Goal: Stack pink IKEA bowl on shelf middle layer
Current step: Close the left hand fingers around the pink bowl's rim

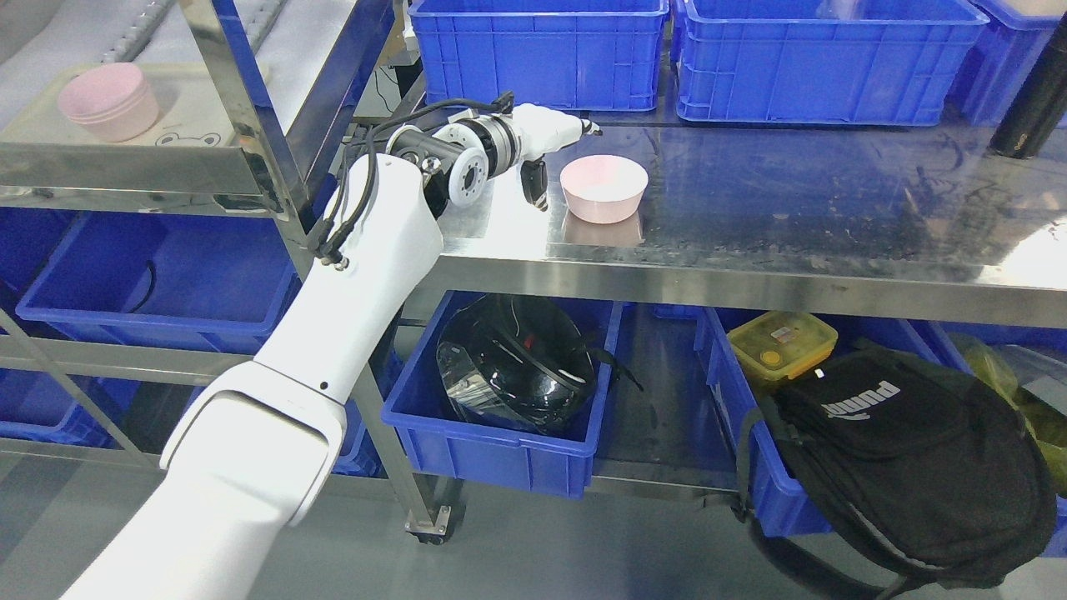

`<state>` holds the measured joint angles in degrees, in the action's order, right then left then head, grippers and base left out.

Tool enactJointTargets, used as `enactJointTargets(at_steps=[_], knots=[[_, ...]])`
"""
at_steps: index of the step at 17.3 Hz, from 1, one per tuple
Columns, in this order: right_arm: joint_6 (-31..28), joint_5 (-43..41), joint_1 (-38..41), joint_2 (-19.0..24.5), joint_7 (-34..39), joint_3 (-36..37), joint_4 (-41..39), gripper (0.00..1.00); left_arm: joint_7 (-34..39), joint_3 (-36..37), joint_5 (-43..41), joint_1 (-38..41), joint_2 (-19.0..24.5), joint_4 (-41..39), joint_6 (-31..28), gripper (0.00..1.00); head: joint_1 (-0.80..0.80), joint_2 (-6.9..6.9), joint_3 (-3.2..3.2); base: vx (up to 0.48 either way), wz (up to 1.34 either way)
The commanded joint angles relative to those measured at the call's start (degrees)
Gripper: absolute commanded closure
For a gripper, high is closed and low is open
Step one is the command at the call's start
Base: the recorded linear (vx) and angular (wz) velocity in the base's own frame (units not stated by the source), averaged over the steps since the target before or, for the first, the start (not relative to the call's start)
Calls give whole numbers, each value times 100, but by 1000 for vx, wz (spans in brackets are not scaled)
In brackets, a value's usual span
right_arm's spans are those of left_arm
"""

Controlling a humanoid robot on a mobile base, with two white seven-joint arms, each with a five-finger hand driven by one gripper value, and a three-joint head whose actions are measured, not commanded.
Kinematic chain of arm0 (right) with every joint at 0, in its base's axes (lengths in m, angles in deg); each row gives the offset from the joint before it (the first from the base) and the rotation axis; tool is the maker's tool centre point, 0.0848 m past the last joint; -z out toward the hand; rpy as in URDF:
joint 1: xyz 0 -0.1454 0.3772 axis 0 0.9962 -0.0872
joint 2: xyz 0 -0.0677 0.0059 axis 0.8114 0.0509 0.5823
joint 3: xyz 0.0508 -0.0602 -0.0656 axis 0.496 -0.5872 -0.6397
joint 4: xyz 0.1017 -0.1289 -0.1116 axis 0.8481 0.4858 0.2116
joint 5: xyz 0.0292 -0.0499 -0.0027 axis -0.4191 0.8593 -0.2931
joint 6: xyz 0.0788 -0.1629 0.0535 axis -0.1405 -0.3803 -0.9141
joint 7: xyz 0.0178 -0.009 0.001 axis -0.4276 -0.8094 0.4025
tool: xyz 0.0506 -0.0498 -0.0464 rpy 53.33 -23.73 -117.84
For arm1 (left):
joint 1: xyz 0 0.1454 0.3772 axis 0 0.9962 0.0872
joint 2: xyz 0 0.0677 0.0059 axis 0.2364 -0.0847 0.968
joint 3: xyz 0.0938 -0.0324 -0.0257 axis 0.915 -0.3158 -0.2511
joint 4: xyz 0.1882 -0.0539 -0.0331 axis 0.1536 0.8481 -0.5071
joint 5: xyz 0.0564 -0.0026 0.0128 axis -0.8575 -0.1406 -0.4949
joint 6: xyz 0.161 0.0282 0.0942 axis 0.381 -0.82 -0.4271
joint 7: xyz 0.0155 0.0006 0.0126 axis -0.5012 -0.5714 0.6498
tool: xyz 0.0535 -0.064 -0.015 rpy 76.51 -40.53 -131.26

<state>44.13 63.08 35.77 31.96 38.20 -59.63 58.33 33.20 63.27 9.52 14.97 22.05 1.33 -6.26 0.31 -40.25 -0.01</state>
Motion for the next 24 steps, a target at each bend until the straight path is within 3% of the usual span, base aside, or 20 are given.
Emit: enactJointTargets(at_steps=[1, 12, 24], knots=[[-1, 0, 123, -100, 5, 0, -100, 0, 305, 268, 52, -122, -138, 1470, 356, 7, 0, 0, 0, 0, 0], [-1, 0, 123, -100, 5, 0, -100, 0, 797, 399, 562, -131, -138, 1690, 866, 12, 0, 0, 0, 0, 0], [-1, 0, 123, -100, 5, 0, -100, 0, 930, 566, 597, -139, -138, 1848, 1077, 26, 0, 0, 0, 0, 0]])
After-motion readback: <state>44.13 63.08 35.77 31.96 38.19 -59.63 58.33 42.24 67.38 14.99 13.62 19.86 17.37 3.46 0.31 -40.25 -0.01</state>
